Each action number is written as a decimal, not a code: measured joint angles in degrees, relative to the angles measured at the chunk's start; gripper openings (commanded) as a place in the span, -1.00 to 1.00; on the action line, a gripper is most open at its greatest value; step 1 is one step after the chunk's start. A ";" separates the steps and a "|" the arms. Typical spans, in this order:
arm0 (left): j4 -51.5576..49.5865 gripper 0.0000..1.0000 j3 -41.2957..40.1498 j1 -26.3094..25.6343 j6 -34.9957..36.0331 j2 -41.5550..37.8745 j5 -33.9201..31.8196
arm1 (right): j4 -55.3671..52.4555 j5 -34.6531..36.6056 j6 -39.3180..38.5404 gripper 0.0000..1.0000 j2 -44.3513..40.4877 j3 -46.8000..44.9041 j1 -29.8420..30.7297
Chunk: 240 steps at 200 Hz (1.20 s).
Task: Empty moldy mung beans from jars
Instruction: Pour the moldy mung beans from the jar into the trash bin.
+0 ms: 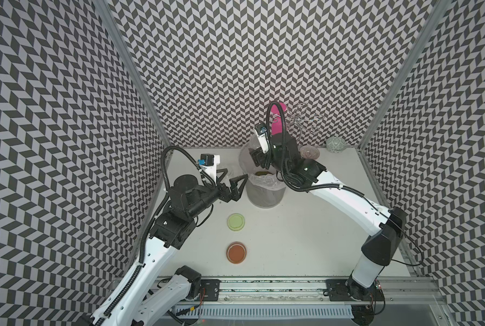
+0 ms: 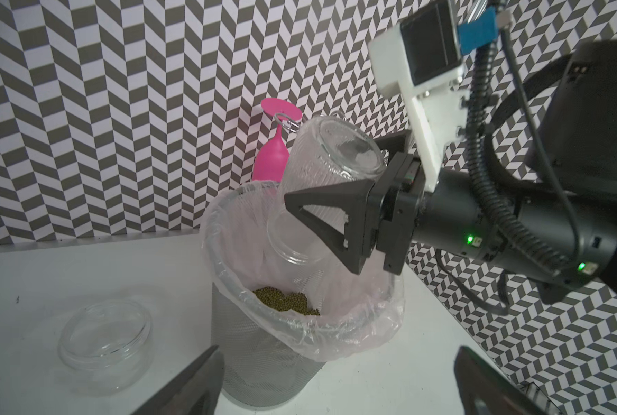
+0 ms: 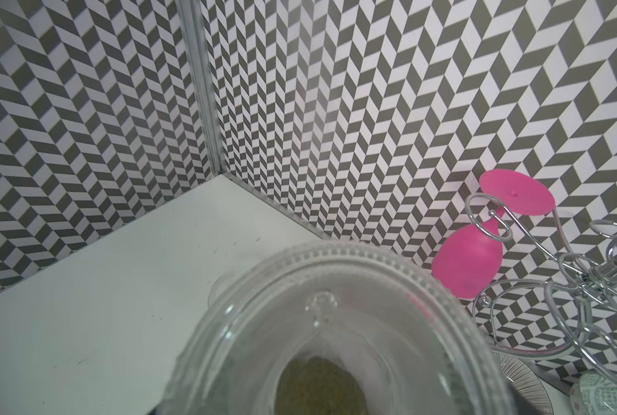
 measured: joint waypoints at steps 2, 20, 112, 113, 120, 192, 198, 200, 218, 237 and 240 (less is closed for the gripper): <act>0.00 0.99 0.00 0.00 0.00 0.13 0.00 | -0.39 -0.15 -0.04 0.32 0.35 0.52 -0.07; 0.11 0.99 0.00 0.00 0.02 0.83 0.00 | -3.30 -0.70 -0.20 0.32 3.34 5.40 -0.17; 1.92 0.99 -0.61 0.26 0.00 -0.48 0.55 | -9.20 10.88 -6.99 0.33 7.32 9.66 5.84; 1.92 0.99 -0.61 0.26 -0.02 -0.52 0.55 | -9.20 11.13 -7.10 0.33 7.34 9.66 5.90; 1.92 0.99 -0.81 0.26 -0.02 -0.85 0.57 | -9.22 12.15 -7.63 0.32 7.41 9.66 6.29; 1.77 0.99 -1.99 0.26 -0.70 -3.96 0.70 | -5.57 9.38 -2.32 0.31 -0.04 -1.14 5.64; 1.81 0.99 -1.99 0.26 -0.81 -3.98 0.87 | -4.87 7.56 -0.74 0.31 -2.49 -3.39 4.74; 1.81 0.99 -1.99 0.26 -0.87 -3.98 0.92 | -4.72 7.19 -0.42 0.30 -3.08 -3.87 4.52; 1.86 0.99 -1.99 0.26 -1.14 -3.96 1.81 | -1.29 2.47 3.98 0.29 -11.06 -10.03 1.09; 2.10 0.99 -1.99 0.26 -1.33 -3.89 3.32 | 3.45 -3.43 9.31 0.29 -19.76 -15.43 -3.80; 2.21 0.99 -1.99 0.26 -1.33 -3.87 3.61 | 4.39 -4.96 10.49 0.29 -21.24 -16.31 -4.76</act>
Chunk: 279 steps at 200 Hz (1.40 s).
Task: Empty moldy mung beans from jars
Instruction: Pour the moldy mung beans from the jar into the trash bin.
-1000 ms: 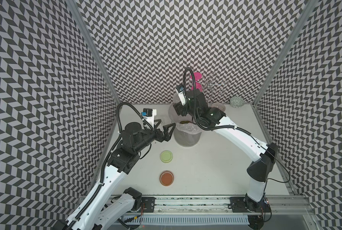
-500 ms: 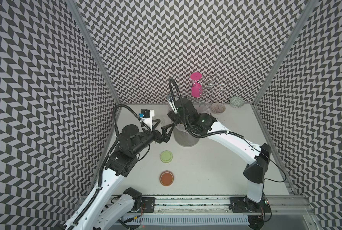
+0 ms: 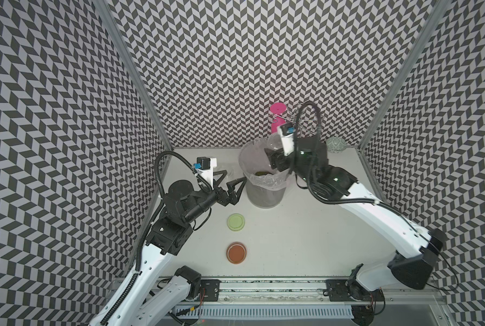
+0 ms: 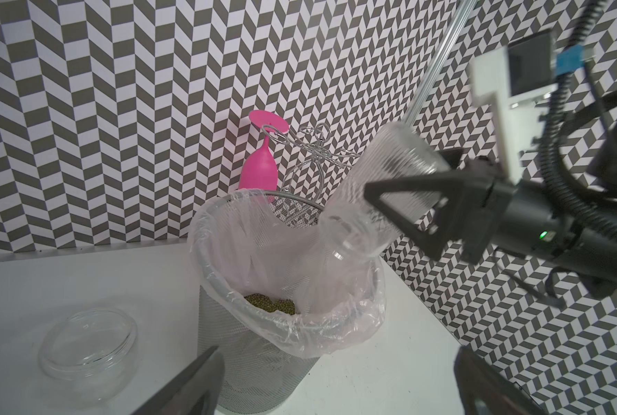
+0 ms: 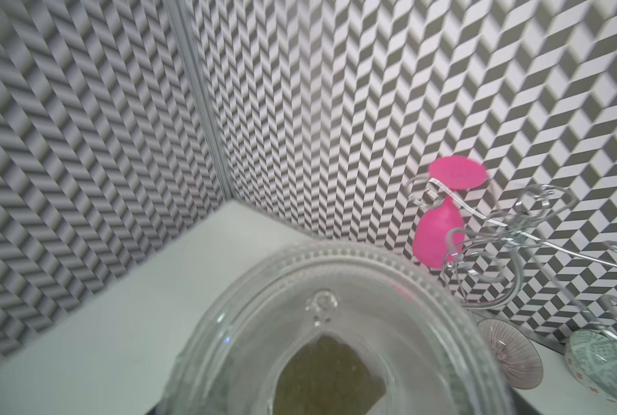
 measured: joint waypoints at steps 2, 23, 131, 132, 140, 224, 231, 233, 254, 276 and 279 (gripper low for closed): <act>0.11 0.99 0.00 0.00 0.02 0.09 0.24 | 0.42 -0.50 0.35 0.29 -0.57 -0.33 -0.44; 1.40 0.99 0.00 0.00 0.00 0.87 2.62 | 6.32 -8.90 7.13 0.29 -7.61 -4.81 -6.84; 10.86 0.96 1.38 -6.60 -1.92 7.69 15.41 | 26.27 -43.63 36.26 0.26 -11.63 -25.68 -14.29; 10.97 0.96 1.40 -6.64 -1.97 7.72 15.43 | 26.38 -43.74 36.33 0.26 -11.63 -25.68 -14.29; 12.07 0.96 1.40 -7.06 -2.45 8.22 16.13 | 27.85 -44.78 37.22 0.26 -11.58 -25.68 -14.29; 13.35 0.95 1.36 -7.52 -3.63 7.13 13.66 | 12.37 -40.19 21.51 0.25 2.21 -0.83 -14.23; 13.09 0.95 1.36 -7.52 -3.58 6.21 12.83 | 10.05 -39.06 19.21 0.25 4.68 2.34 -14.01; 13.00 0.95 1.36 -7.52 -3.56 5.90 12.59 | 9.38 -38.62 18.36 0.25 5.42 3.17 -13.90; 12.15 0.95 1.33 -7.52 -3.10 3.30 9.99 | 1.60 -32.41 10.97 0.25 12.04 10.49 -12.17; 10.71 0.95 1.29 -7.37 -2.40 1.86 7.80 | -4.98 -22.27 2.54 0.26 17.79 14.34 -7.39; 10.51 0.95 1.25 -7.34 -2.27 1.73 7.58 | -5.73 -21.07 1.60 0.26 18.34 14.51 -6.73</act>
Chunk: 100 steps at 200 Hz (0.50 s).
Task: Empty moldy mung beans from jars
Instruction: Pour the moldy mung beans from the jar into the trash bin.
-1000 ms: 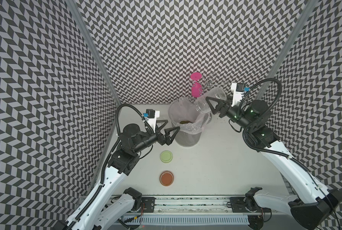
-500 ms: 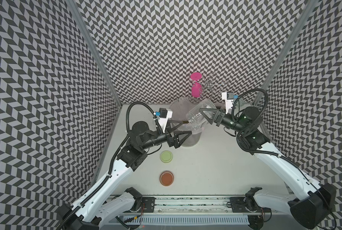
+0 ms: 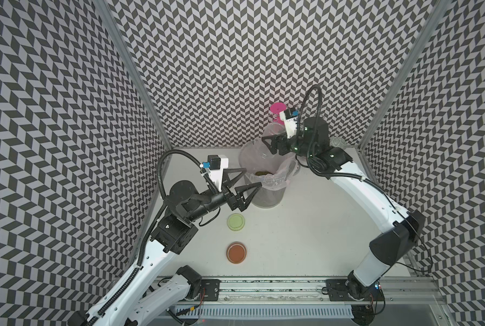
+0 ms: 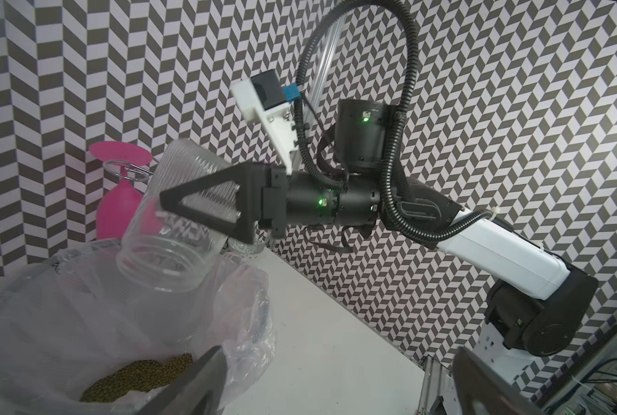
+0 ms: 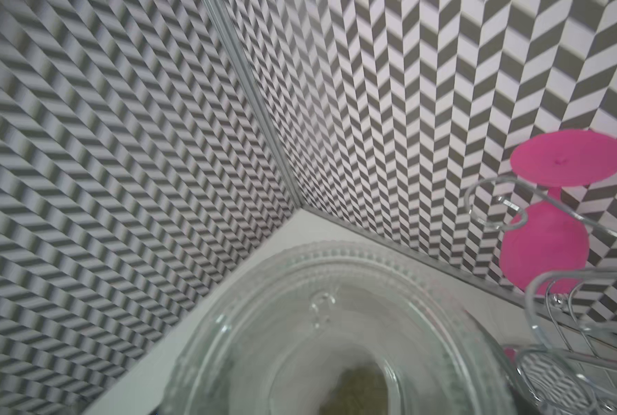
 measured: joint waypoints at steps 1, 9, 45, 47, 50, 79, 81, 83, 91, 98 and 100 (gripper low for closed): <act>-0.09 0.95 -0.02 0.02 -0.02 -0.02 -0.11 | -0.17 0.31 -0.26 0.26 0.15 0.02 0.17; -0.55 0.95 -0.22 0.24 0.07 -0.15 -0.59 | -2.08 3.98 -3.21 0.26 1.68 0.28 2.47; -1.90 0.95 -1.33 0.59 0.24 0.00 -1.88 | -7.45 15.69 -12.83 0.27 6.25 0.52 10.08; -1.97 0.95 -1.38 0.59 0.24 0.02 -1.95 | -7.45 16.57 -13.09 0.27 6.43 0.57 10.43; -1.99 0.95 -1.46 0.59 0.24 0.02 -2.01 | -7.48 17.64 -13.88 0.27 6.71 0.81 10.95; -2.12 0.95 -2.25 0.59 0.24 0.00 -2.25 | -8.11 28.65 -19.82 0.29 9.11 5.35 14.10; -2.12 0.95 -2.34 0.59 0.24 0.00 -2.25 | -8.11 29.05 -20.04 0.29 9.20 5.46 14.21; -2.12 0.96 -2.40 0.59 0.24 0.00 -2.25 | -8.11 29.64 -20.26 0.29 9.31 5.62 14.36; -2.12 0.95 -2.67 0.59 0.24 0.00 -2.25 | -8.24 31.28 -21.16 0.29 9.73 5.84 14.78; -2.16 0.96 -2.84 0.61 0.24 -0.02 -2.27 | -8.11 32.24 -21.40 0.28 9.88 5.86 14.99; -2.16 0.95 -2.89 0.63 0.24 -0.02 -2.27 | -8.11 32.52 -21.49 0.29 9.92 5.86 15.02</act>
